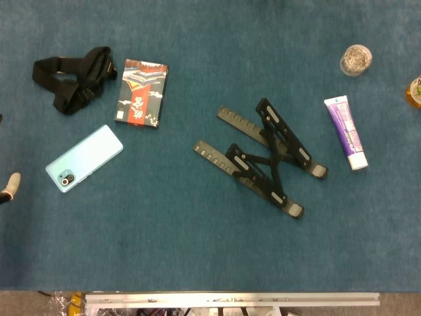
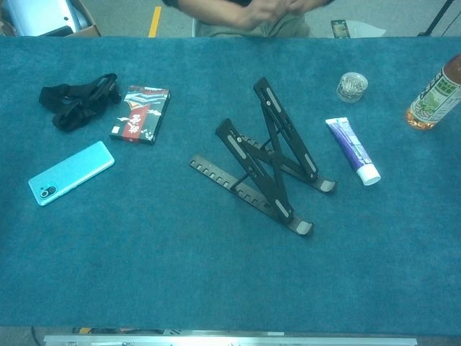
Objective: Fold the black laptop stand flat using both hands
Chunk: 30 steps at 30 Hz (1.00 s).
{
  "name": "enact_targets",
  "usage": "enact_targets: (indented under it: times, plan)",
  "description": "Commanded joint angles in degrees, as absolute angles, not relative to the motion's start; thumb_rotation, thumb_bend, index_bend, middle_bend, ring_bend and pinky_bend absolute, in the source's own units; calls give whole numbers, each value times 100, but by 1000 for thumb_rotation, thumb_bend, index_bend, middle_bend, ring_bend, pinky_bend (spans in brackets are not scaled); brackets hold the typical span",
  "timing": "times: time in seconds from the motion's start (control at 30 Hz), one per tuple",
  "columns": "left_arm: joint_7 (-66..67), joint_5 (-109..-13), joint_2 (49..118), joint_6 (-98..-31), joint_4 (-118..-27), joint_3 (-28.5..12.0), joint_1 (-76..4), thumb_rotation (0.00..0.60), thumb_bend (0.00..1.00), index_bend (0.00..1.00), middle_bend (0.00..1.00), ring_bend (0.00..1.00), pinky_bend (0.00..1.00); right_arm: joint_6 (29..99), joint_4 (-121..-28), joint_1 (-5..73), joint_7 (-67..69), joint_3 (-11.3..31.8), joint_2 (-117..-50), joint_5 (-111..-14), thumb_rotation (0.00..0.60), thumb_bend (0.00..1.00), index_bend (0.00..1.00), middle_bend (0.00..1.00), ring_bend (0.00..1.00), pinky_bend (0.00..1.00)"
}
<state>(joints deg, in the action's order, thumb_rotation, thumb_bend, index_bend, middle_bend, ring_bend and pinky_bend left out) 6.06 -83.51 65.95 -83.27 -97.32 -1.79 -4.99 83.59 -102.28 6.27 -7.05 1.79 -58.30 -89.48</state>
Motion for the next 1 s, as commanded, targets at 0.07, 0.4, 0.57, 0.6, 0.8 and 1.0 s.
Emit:
enact_targets:
  times: [0.07,0.4,0.57,0.6,0.8,1.0]
  plan:
    - [579,-8314,6624,-8262,-9692,-169,-515,600,285,0,0,0,0,8288,-10254,656,-731,178,-5838,-8929,493,348,51,171,51,152]
    - [559,-8333,6533,-8331,-9719,-206,-509,600,284,0,0,0,0,8019,-10330,831,-675,168,-5813,-9034,493,346,51,170,51,152]
    - [542,-8340,6435,-8318,-9760,-231,-534,600,285,0,0,0,0,7602,-10438,1106,-859,216,-5828,-9008,493,273,35,152,43,152]
    - [541,-8335,6415,-8306,-9765,-236,-543,600,285,0,0,0,0,7469,-10469,1187,-919,230,-5852,-8977,493,236,30,146,42,152]
    - [540,-8314,6298,-8226,-9786,-239,-583,600,285,0,0,0,0,6754,-10594,1593,-1224,288,-6064,-8667,522,104,0,110,34,152]
    - [499,-8303,6227,-8229,-9821,-250,-587,600,285,0,0,0,0,6440,-10445,1884,-1696,420,-6638,-8295,535,34,0,65,0,152]
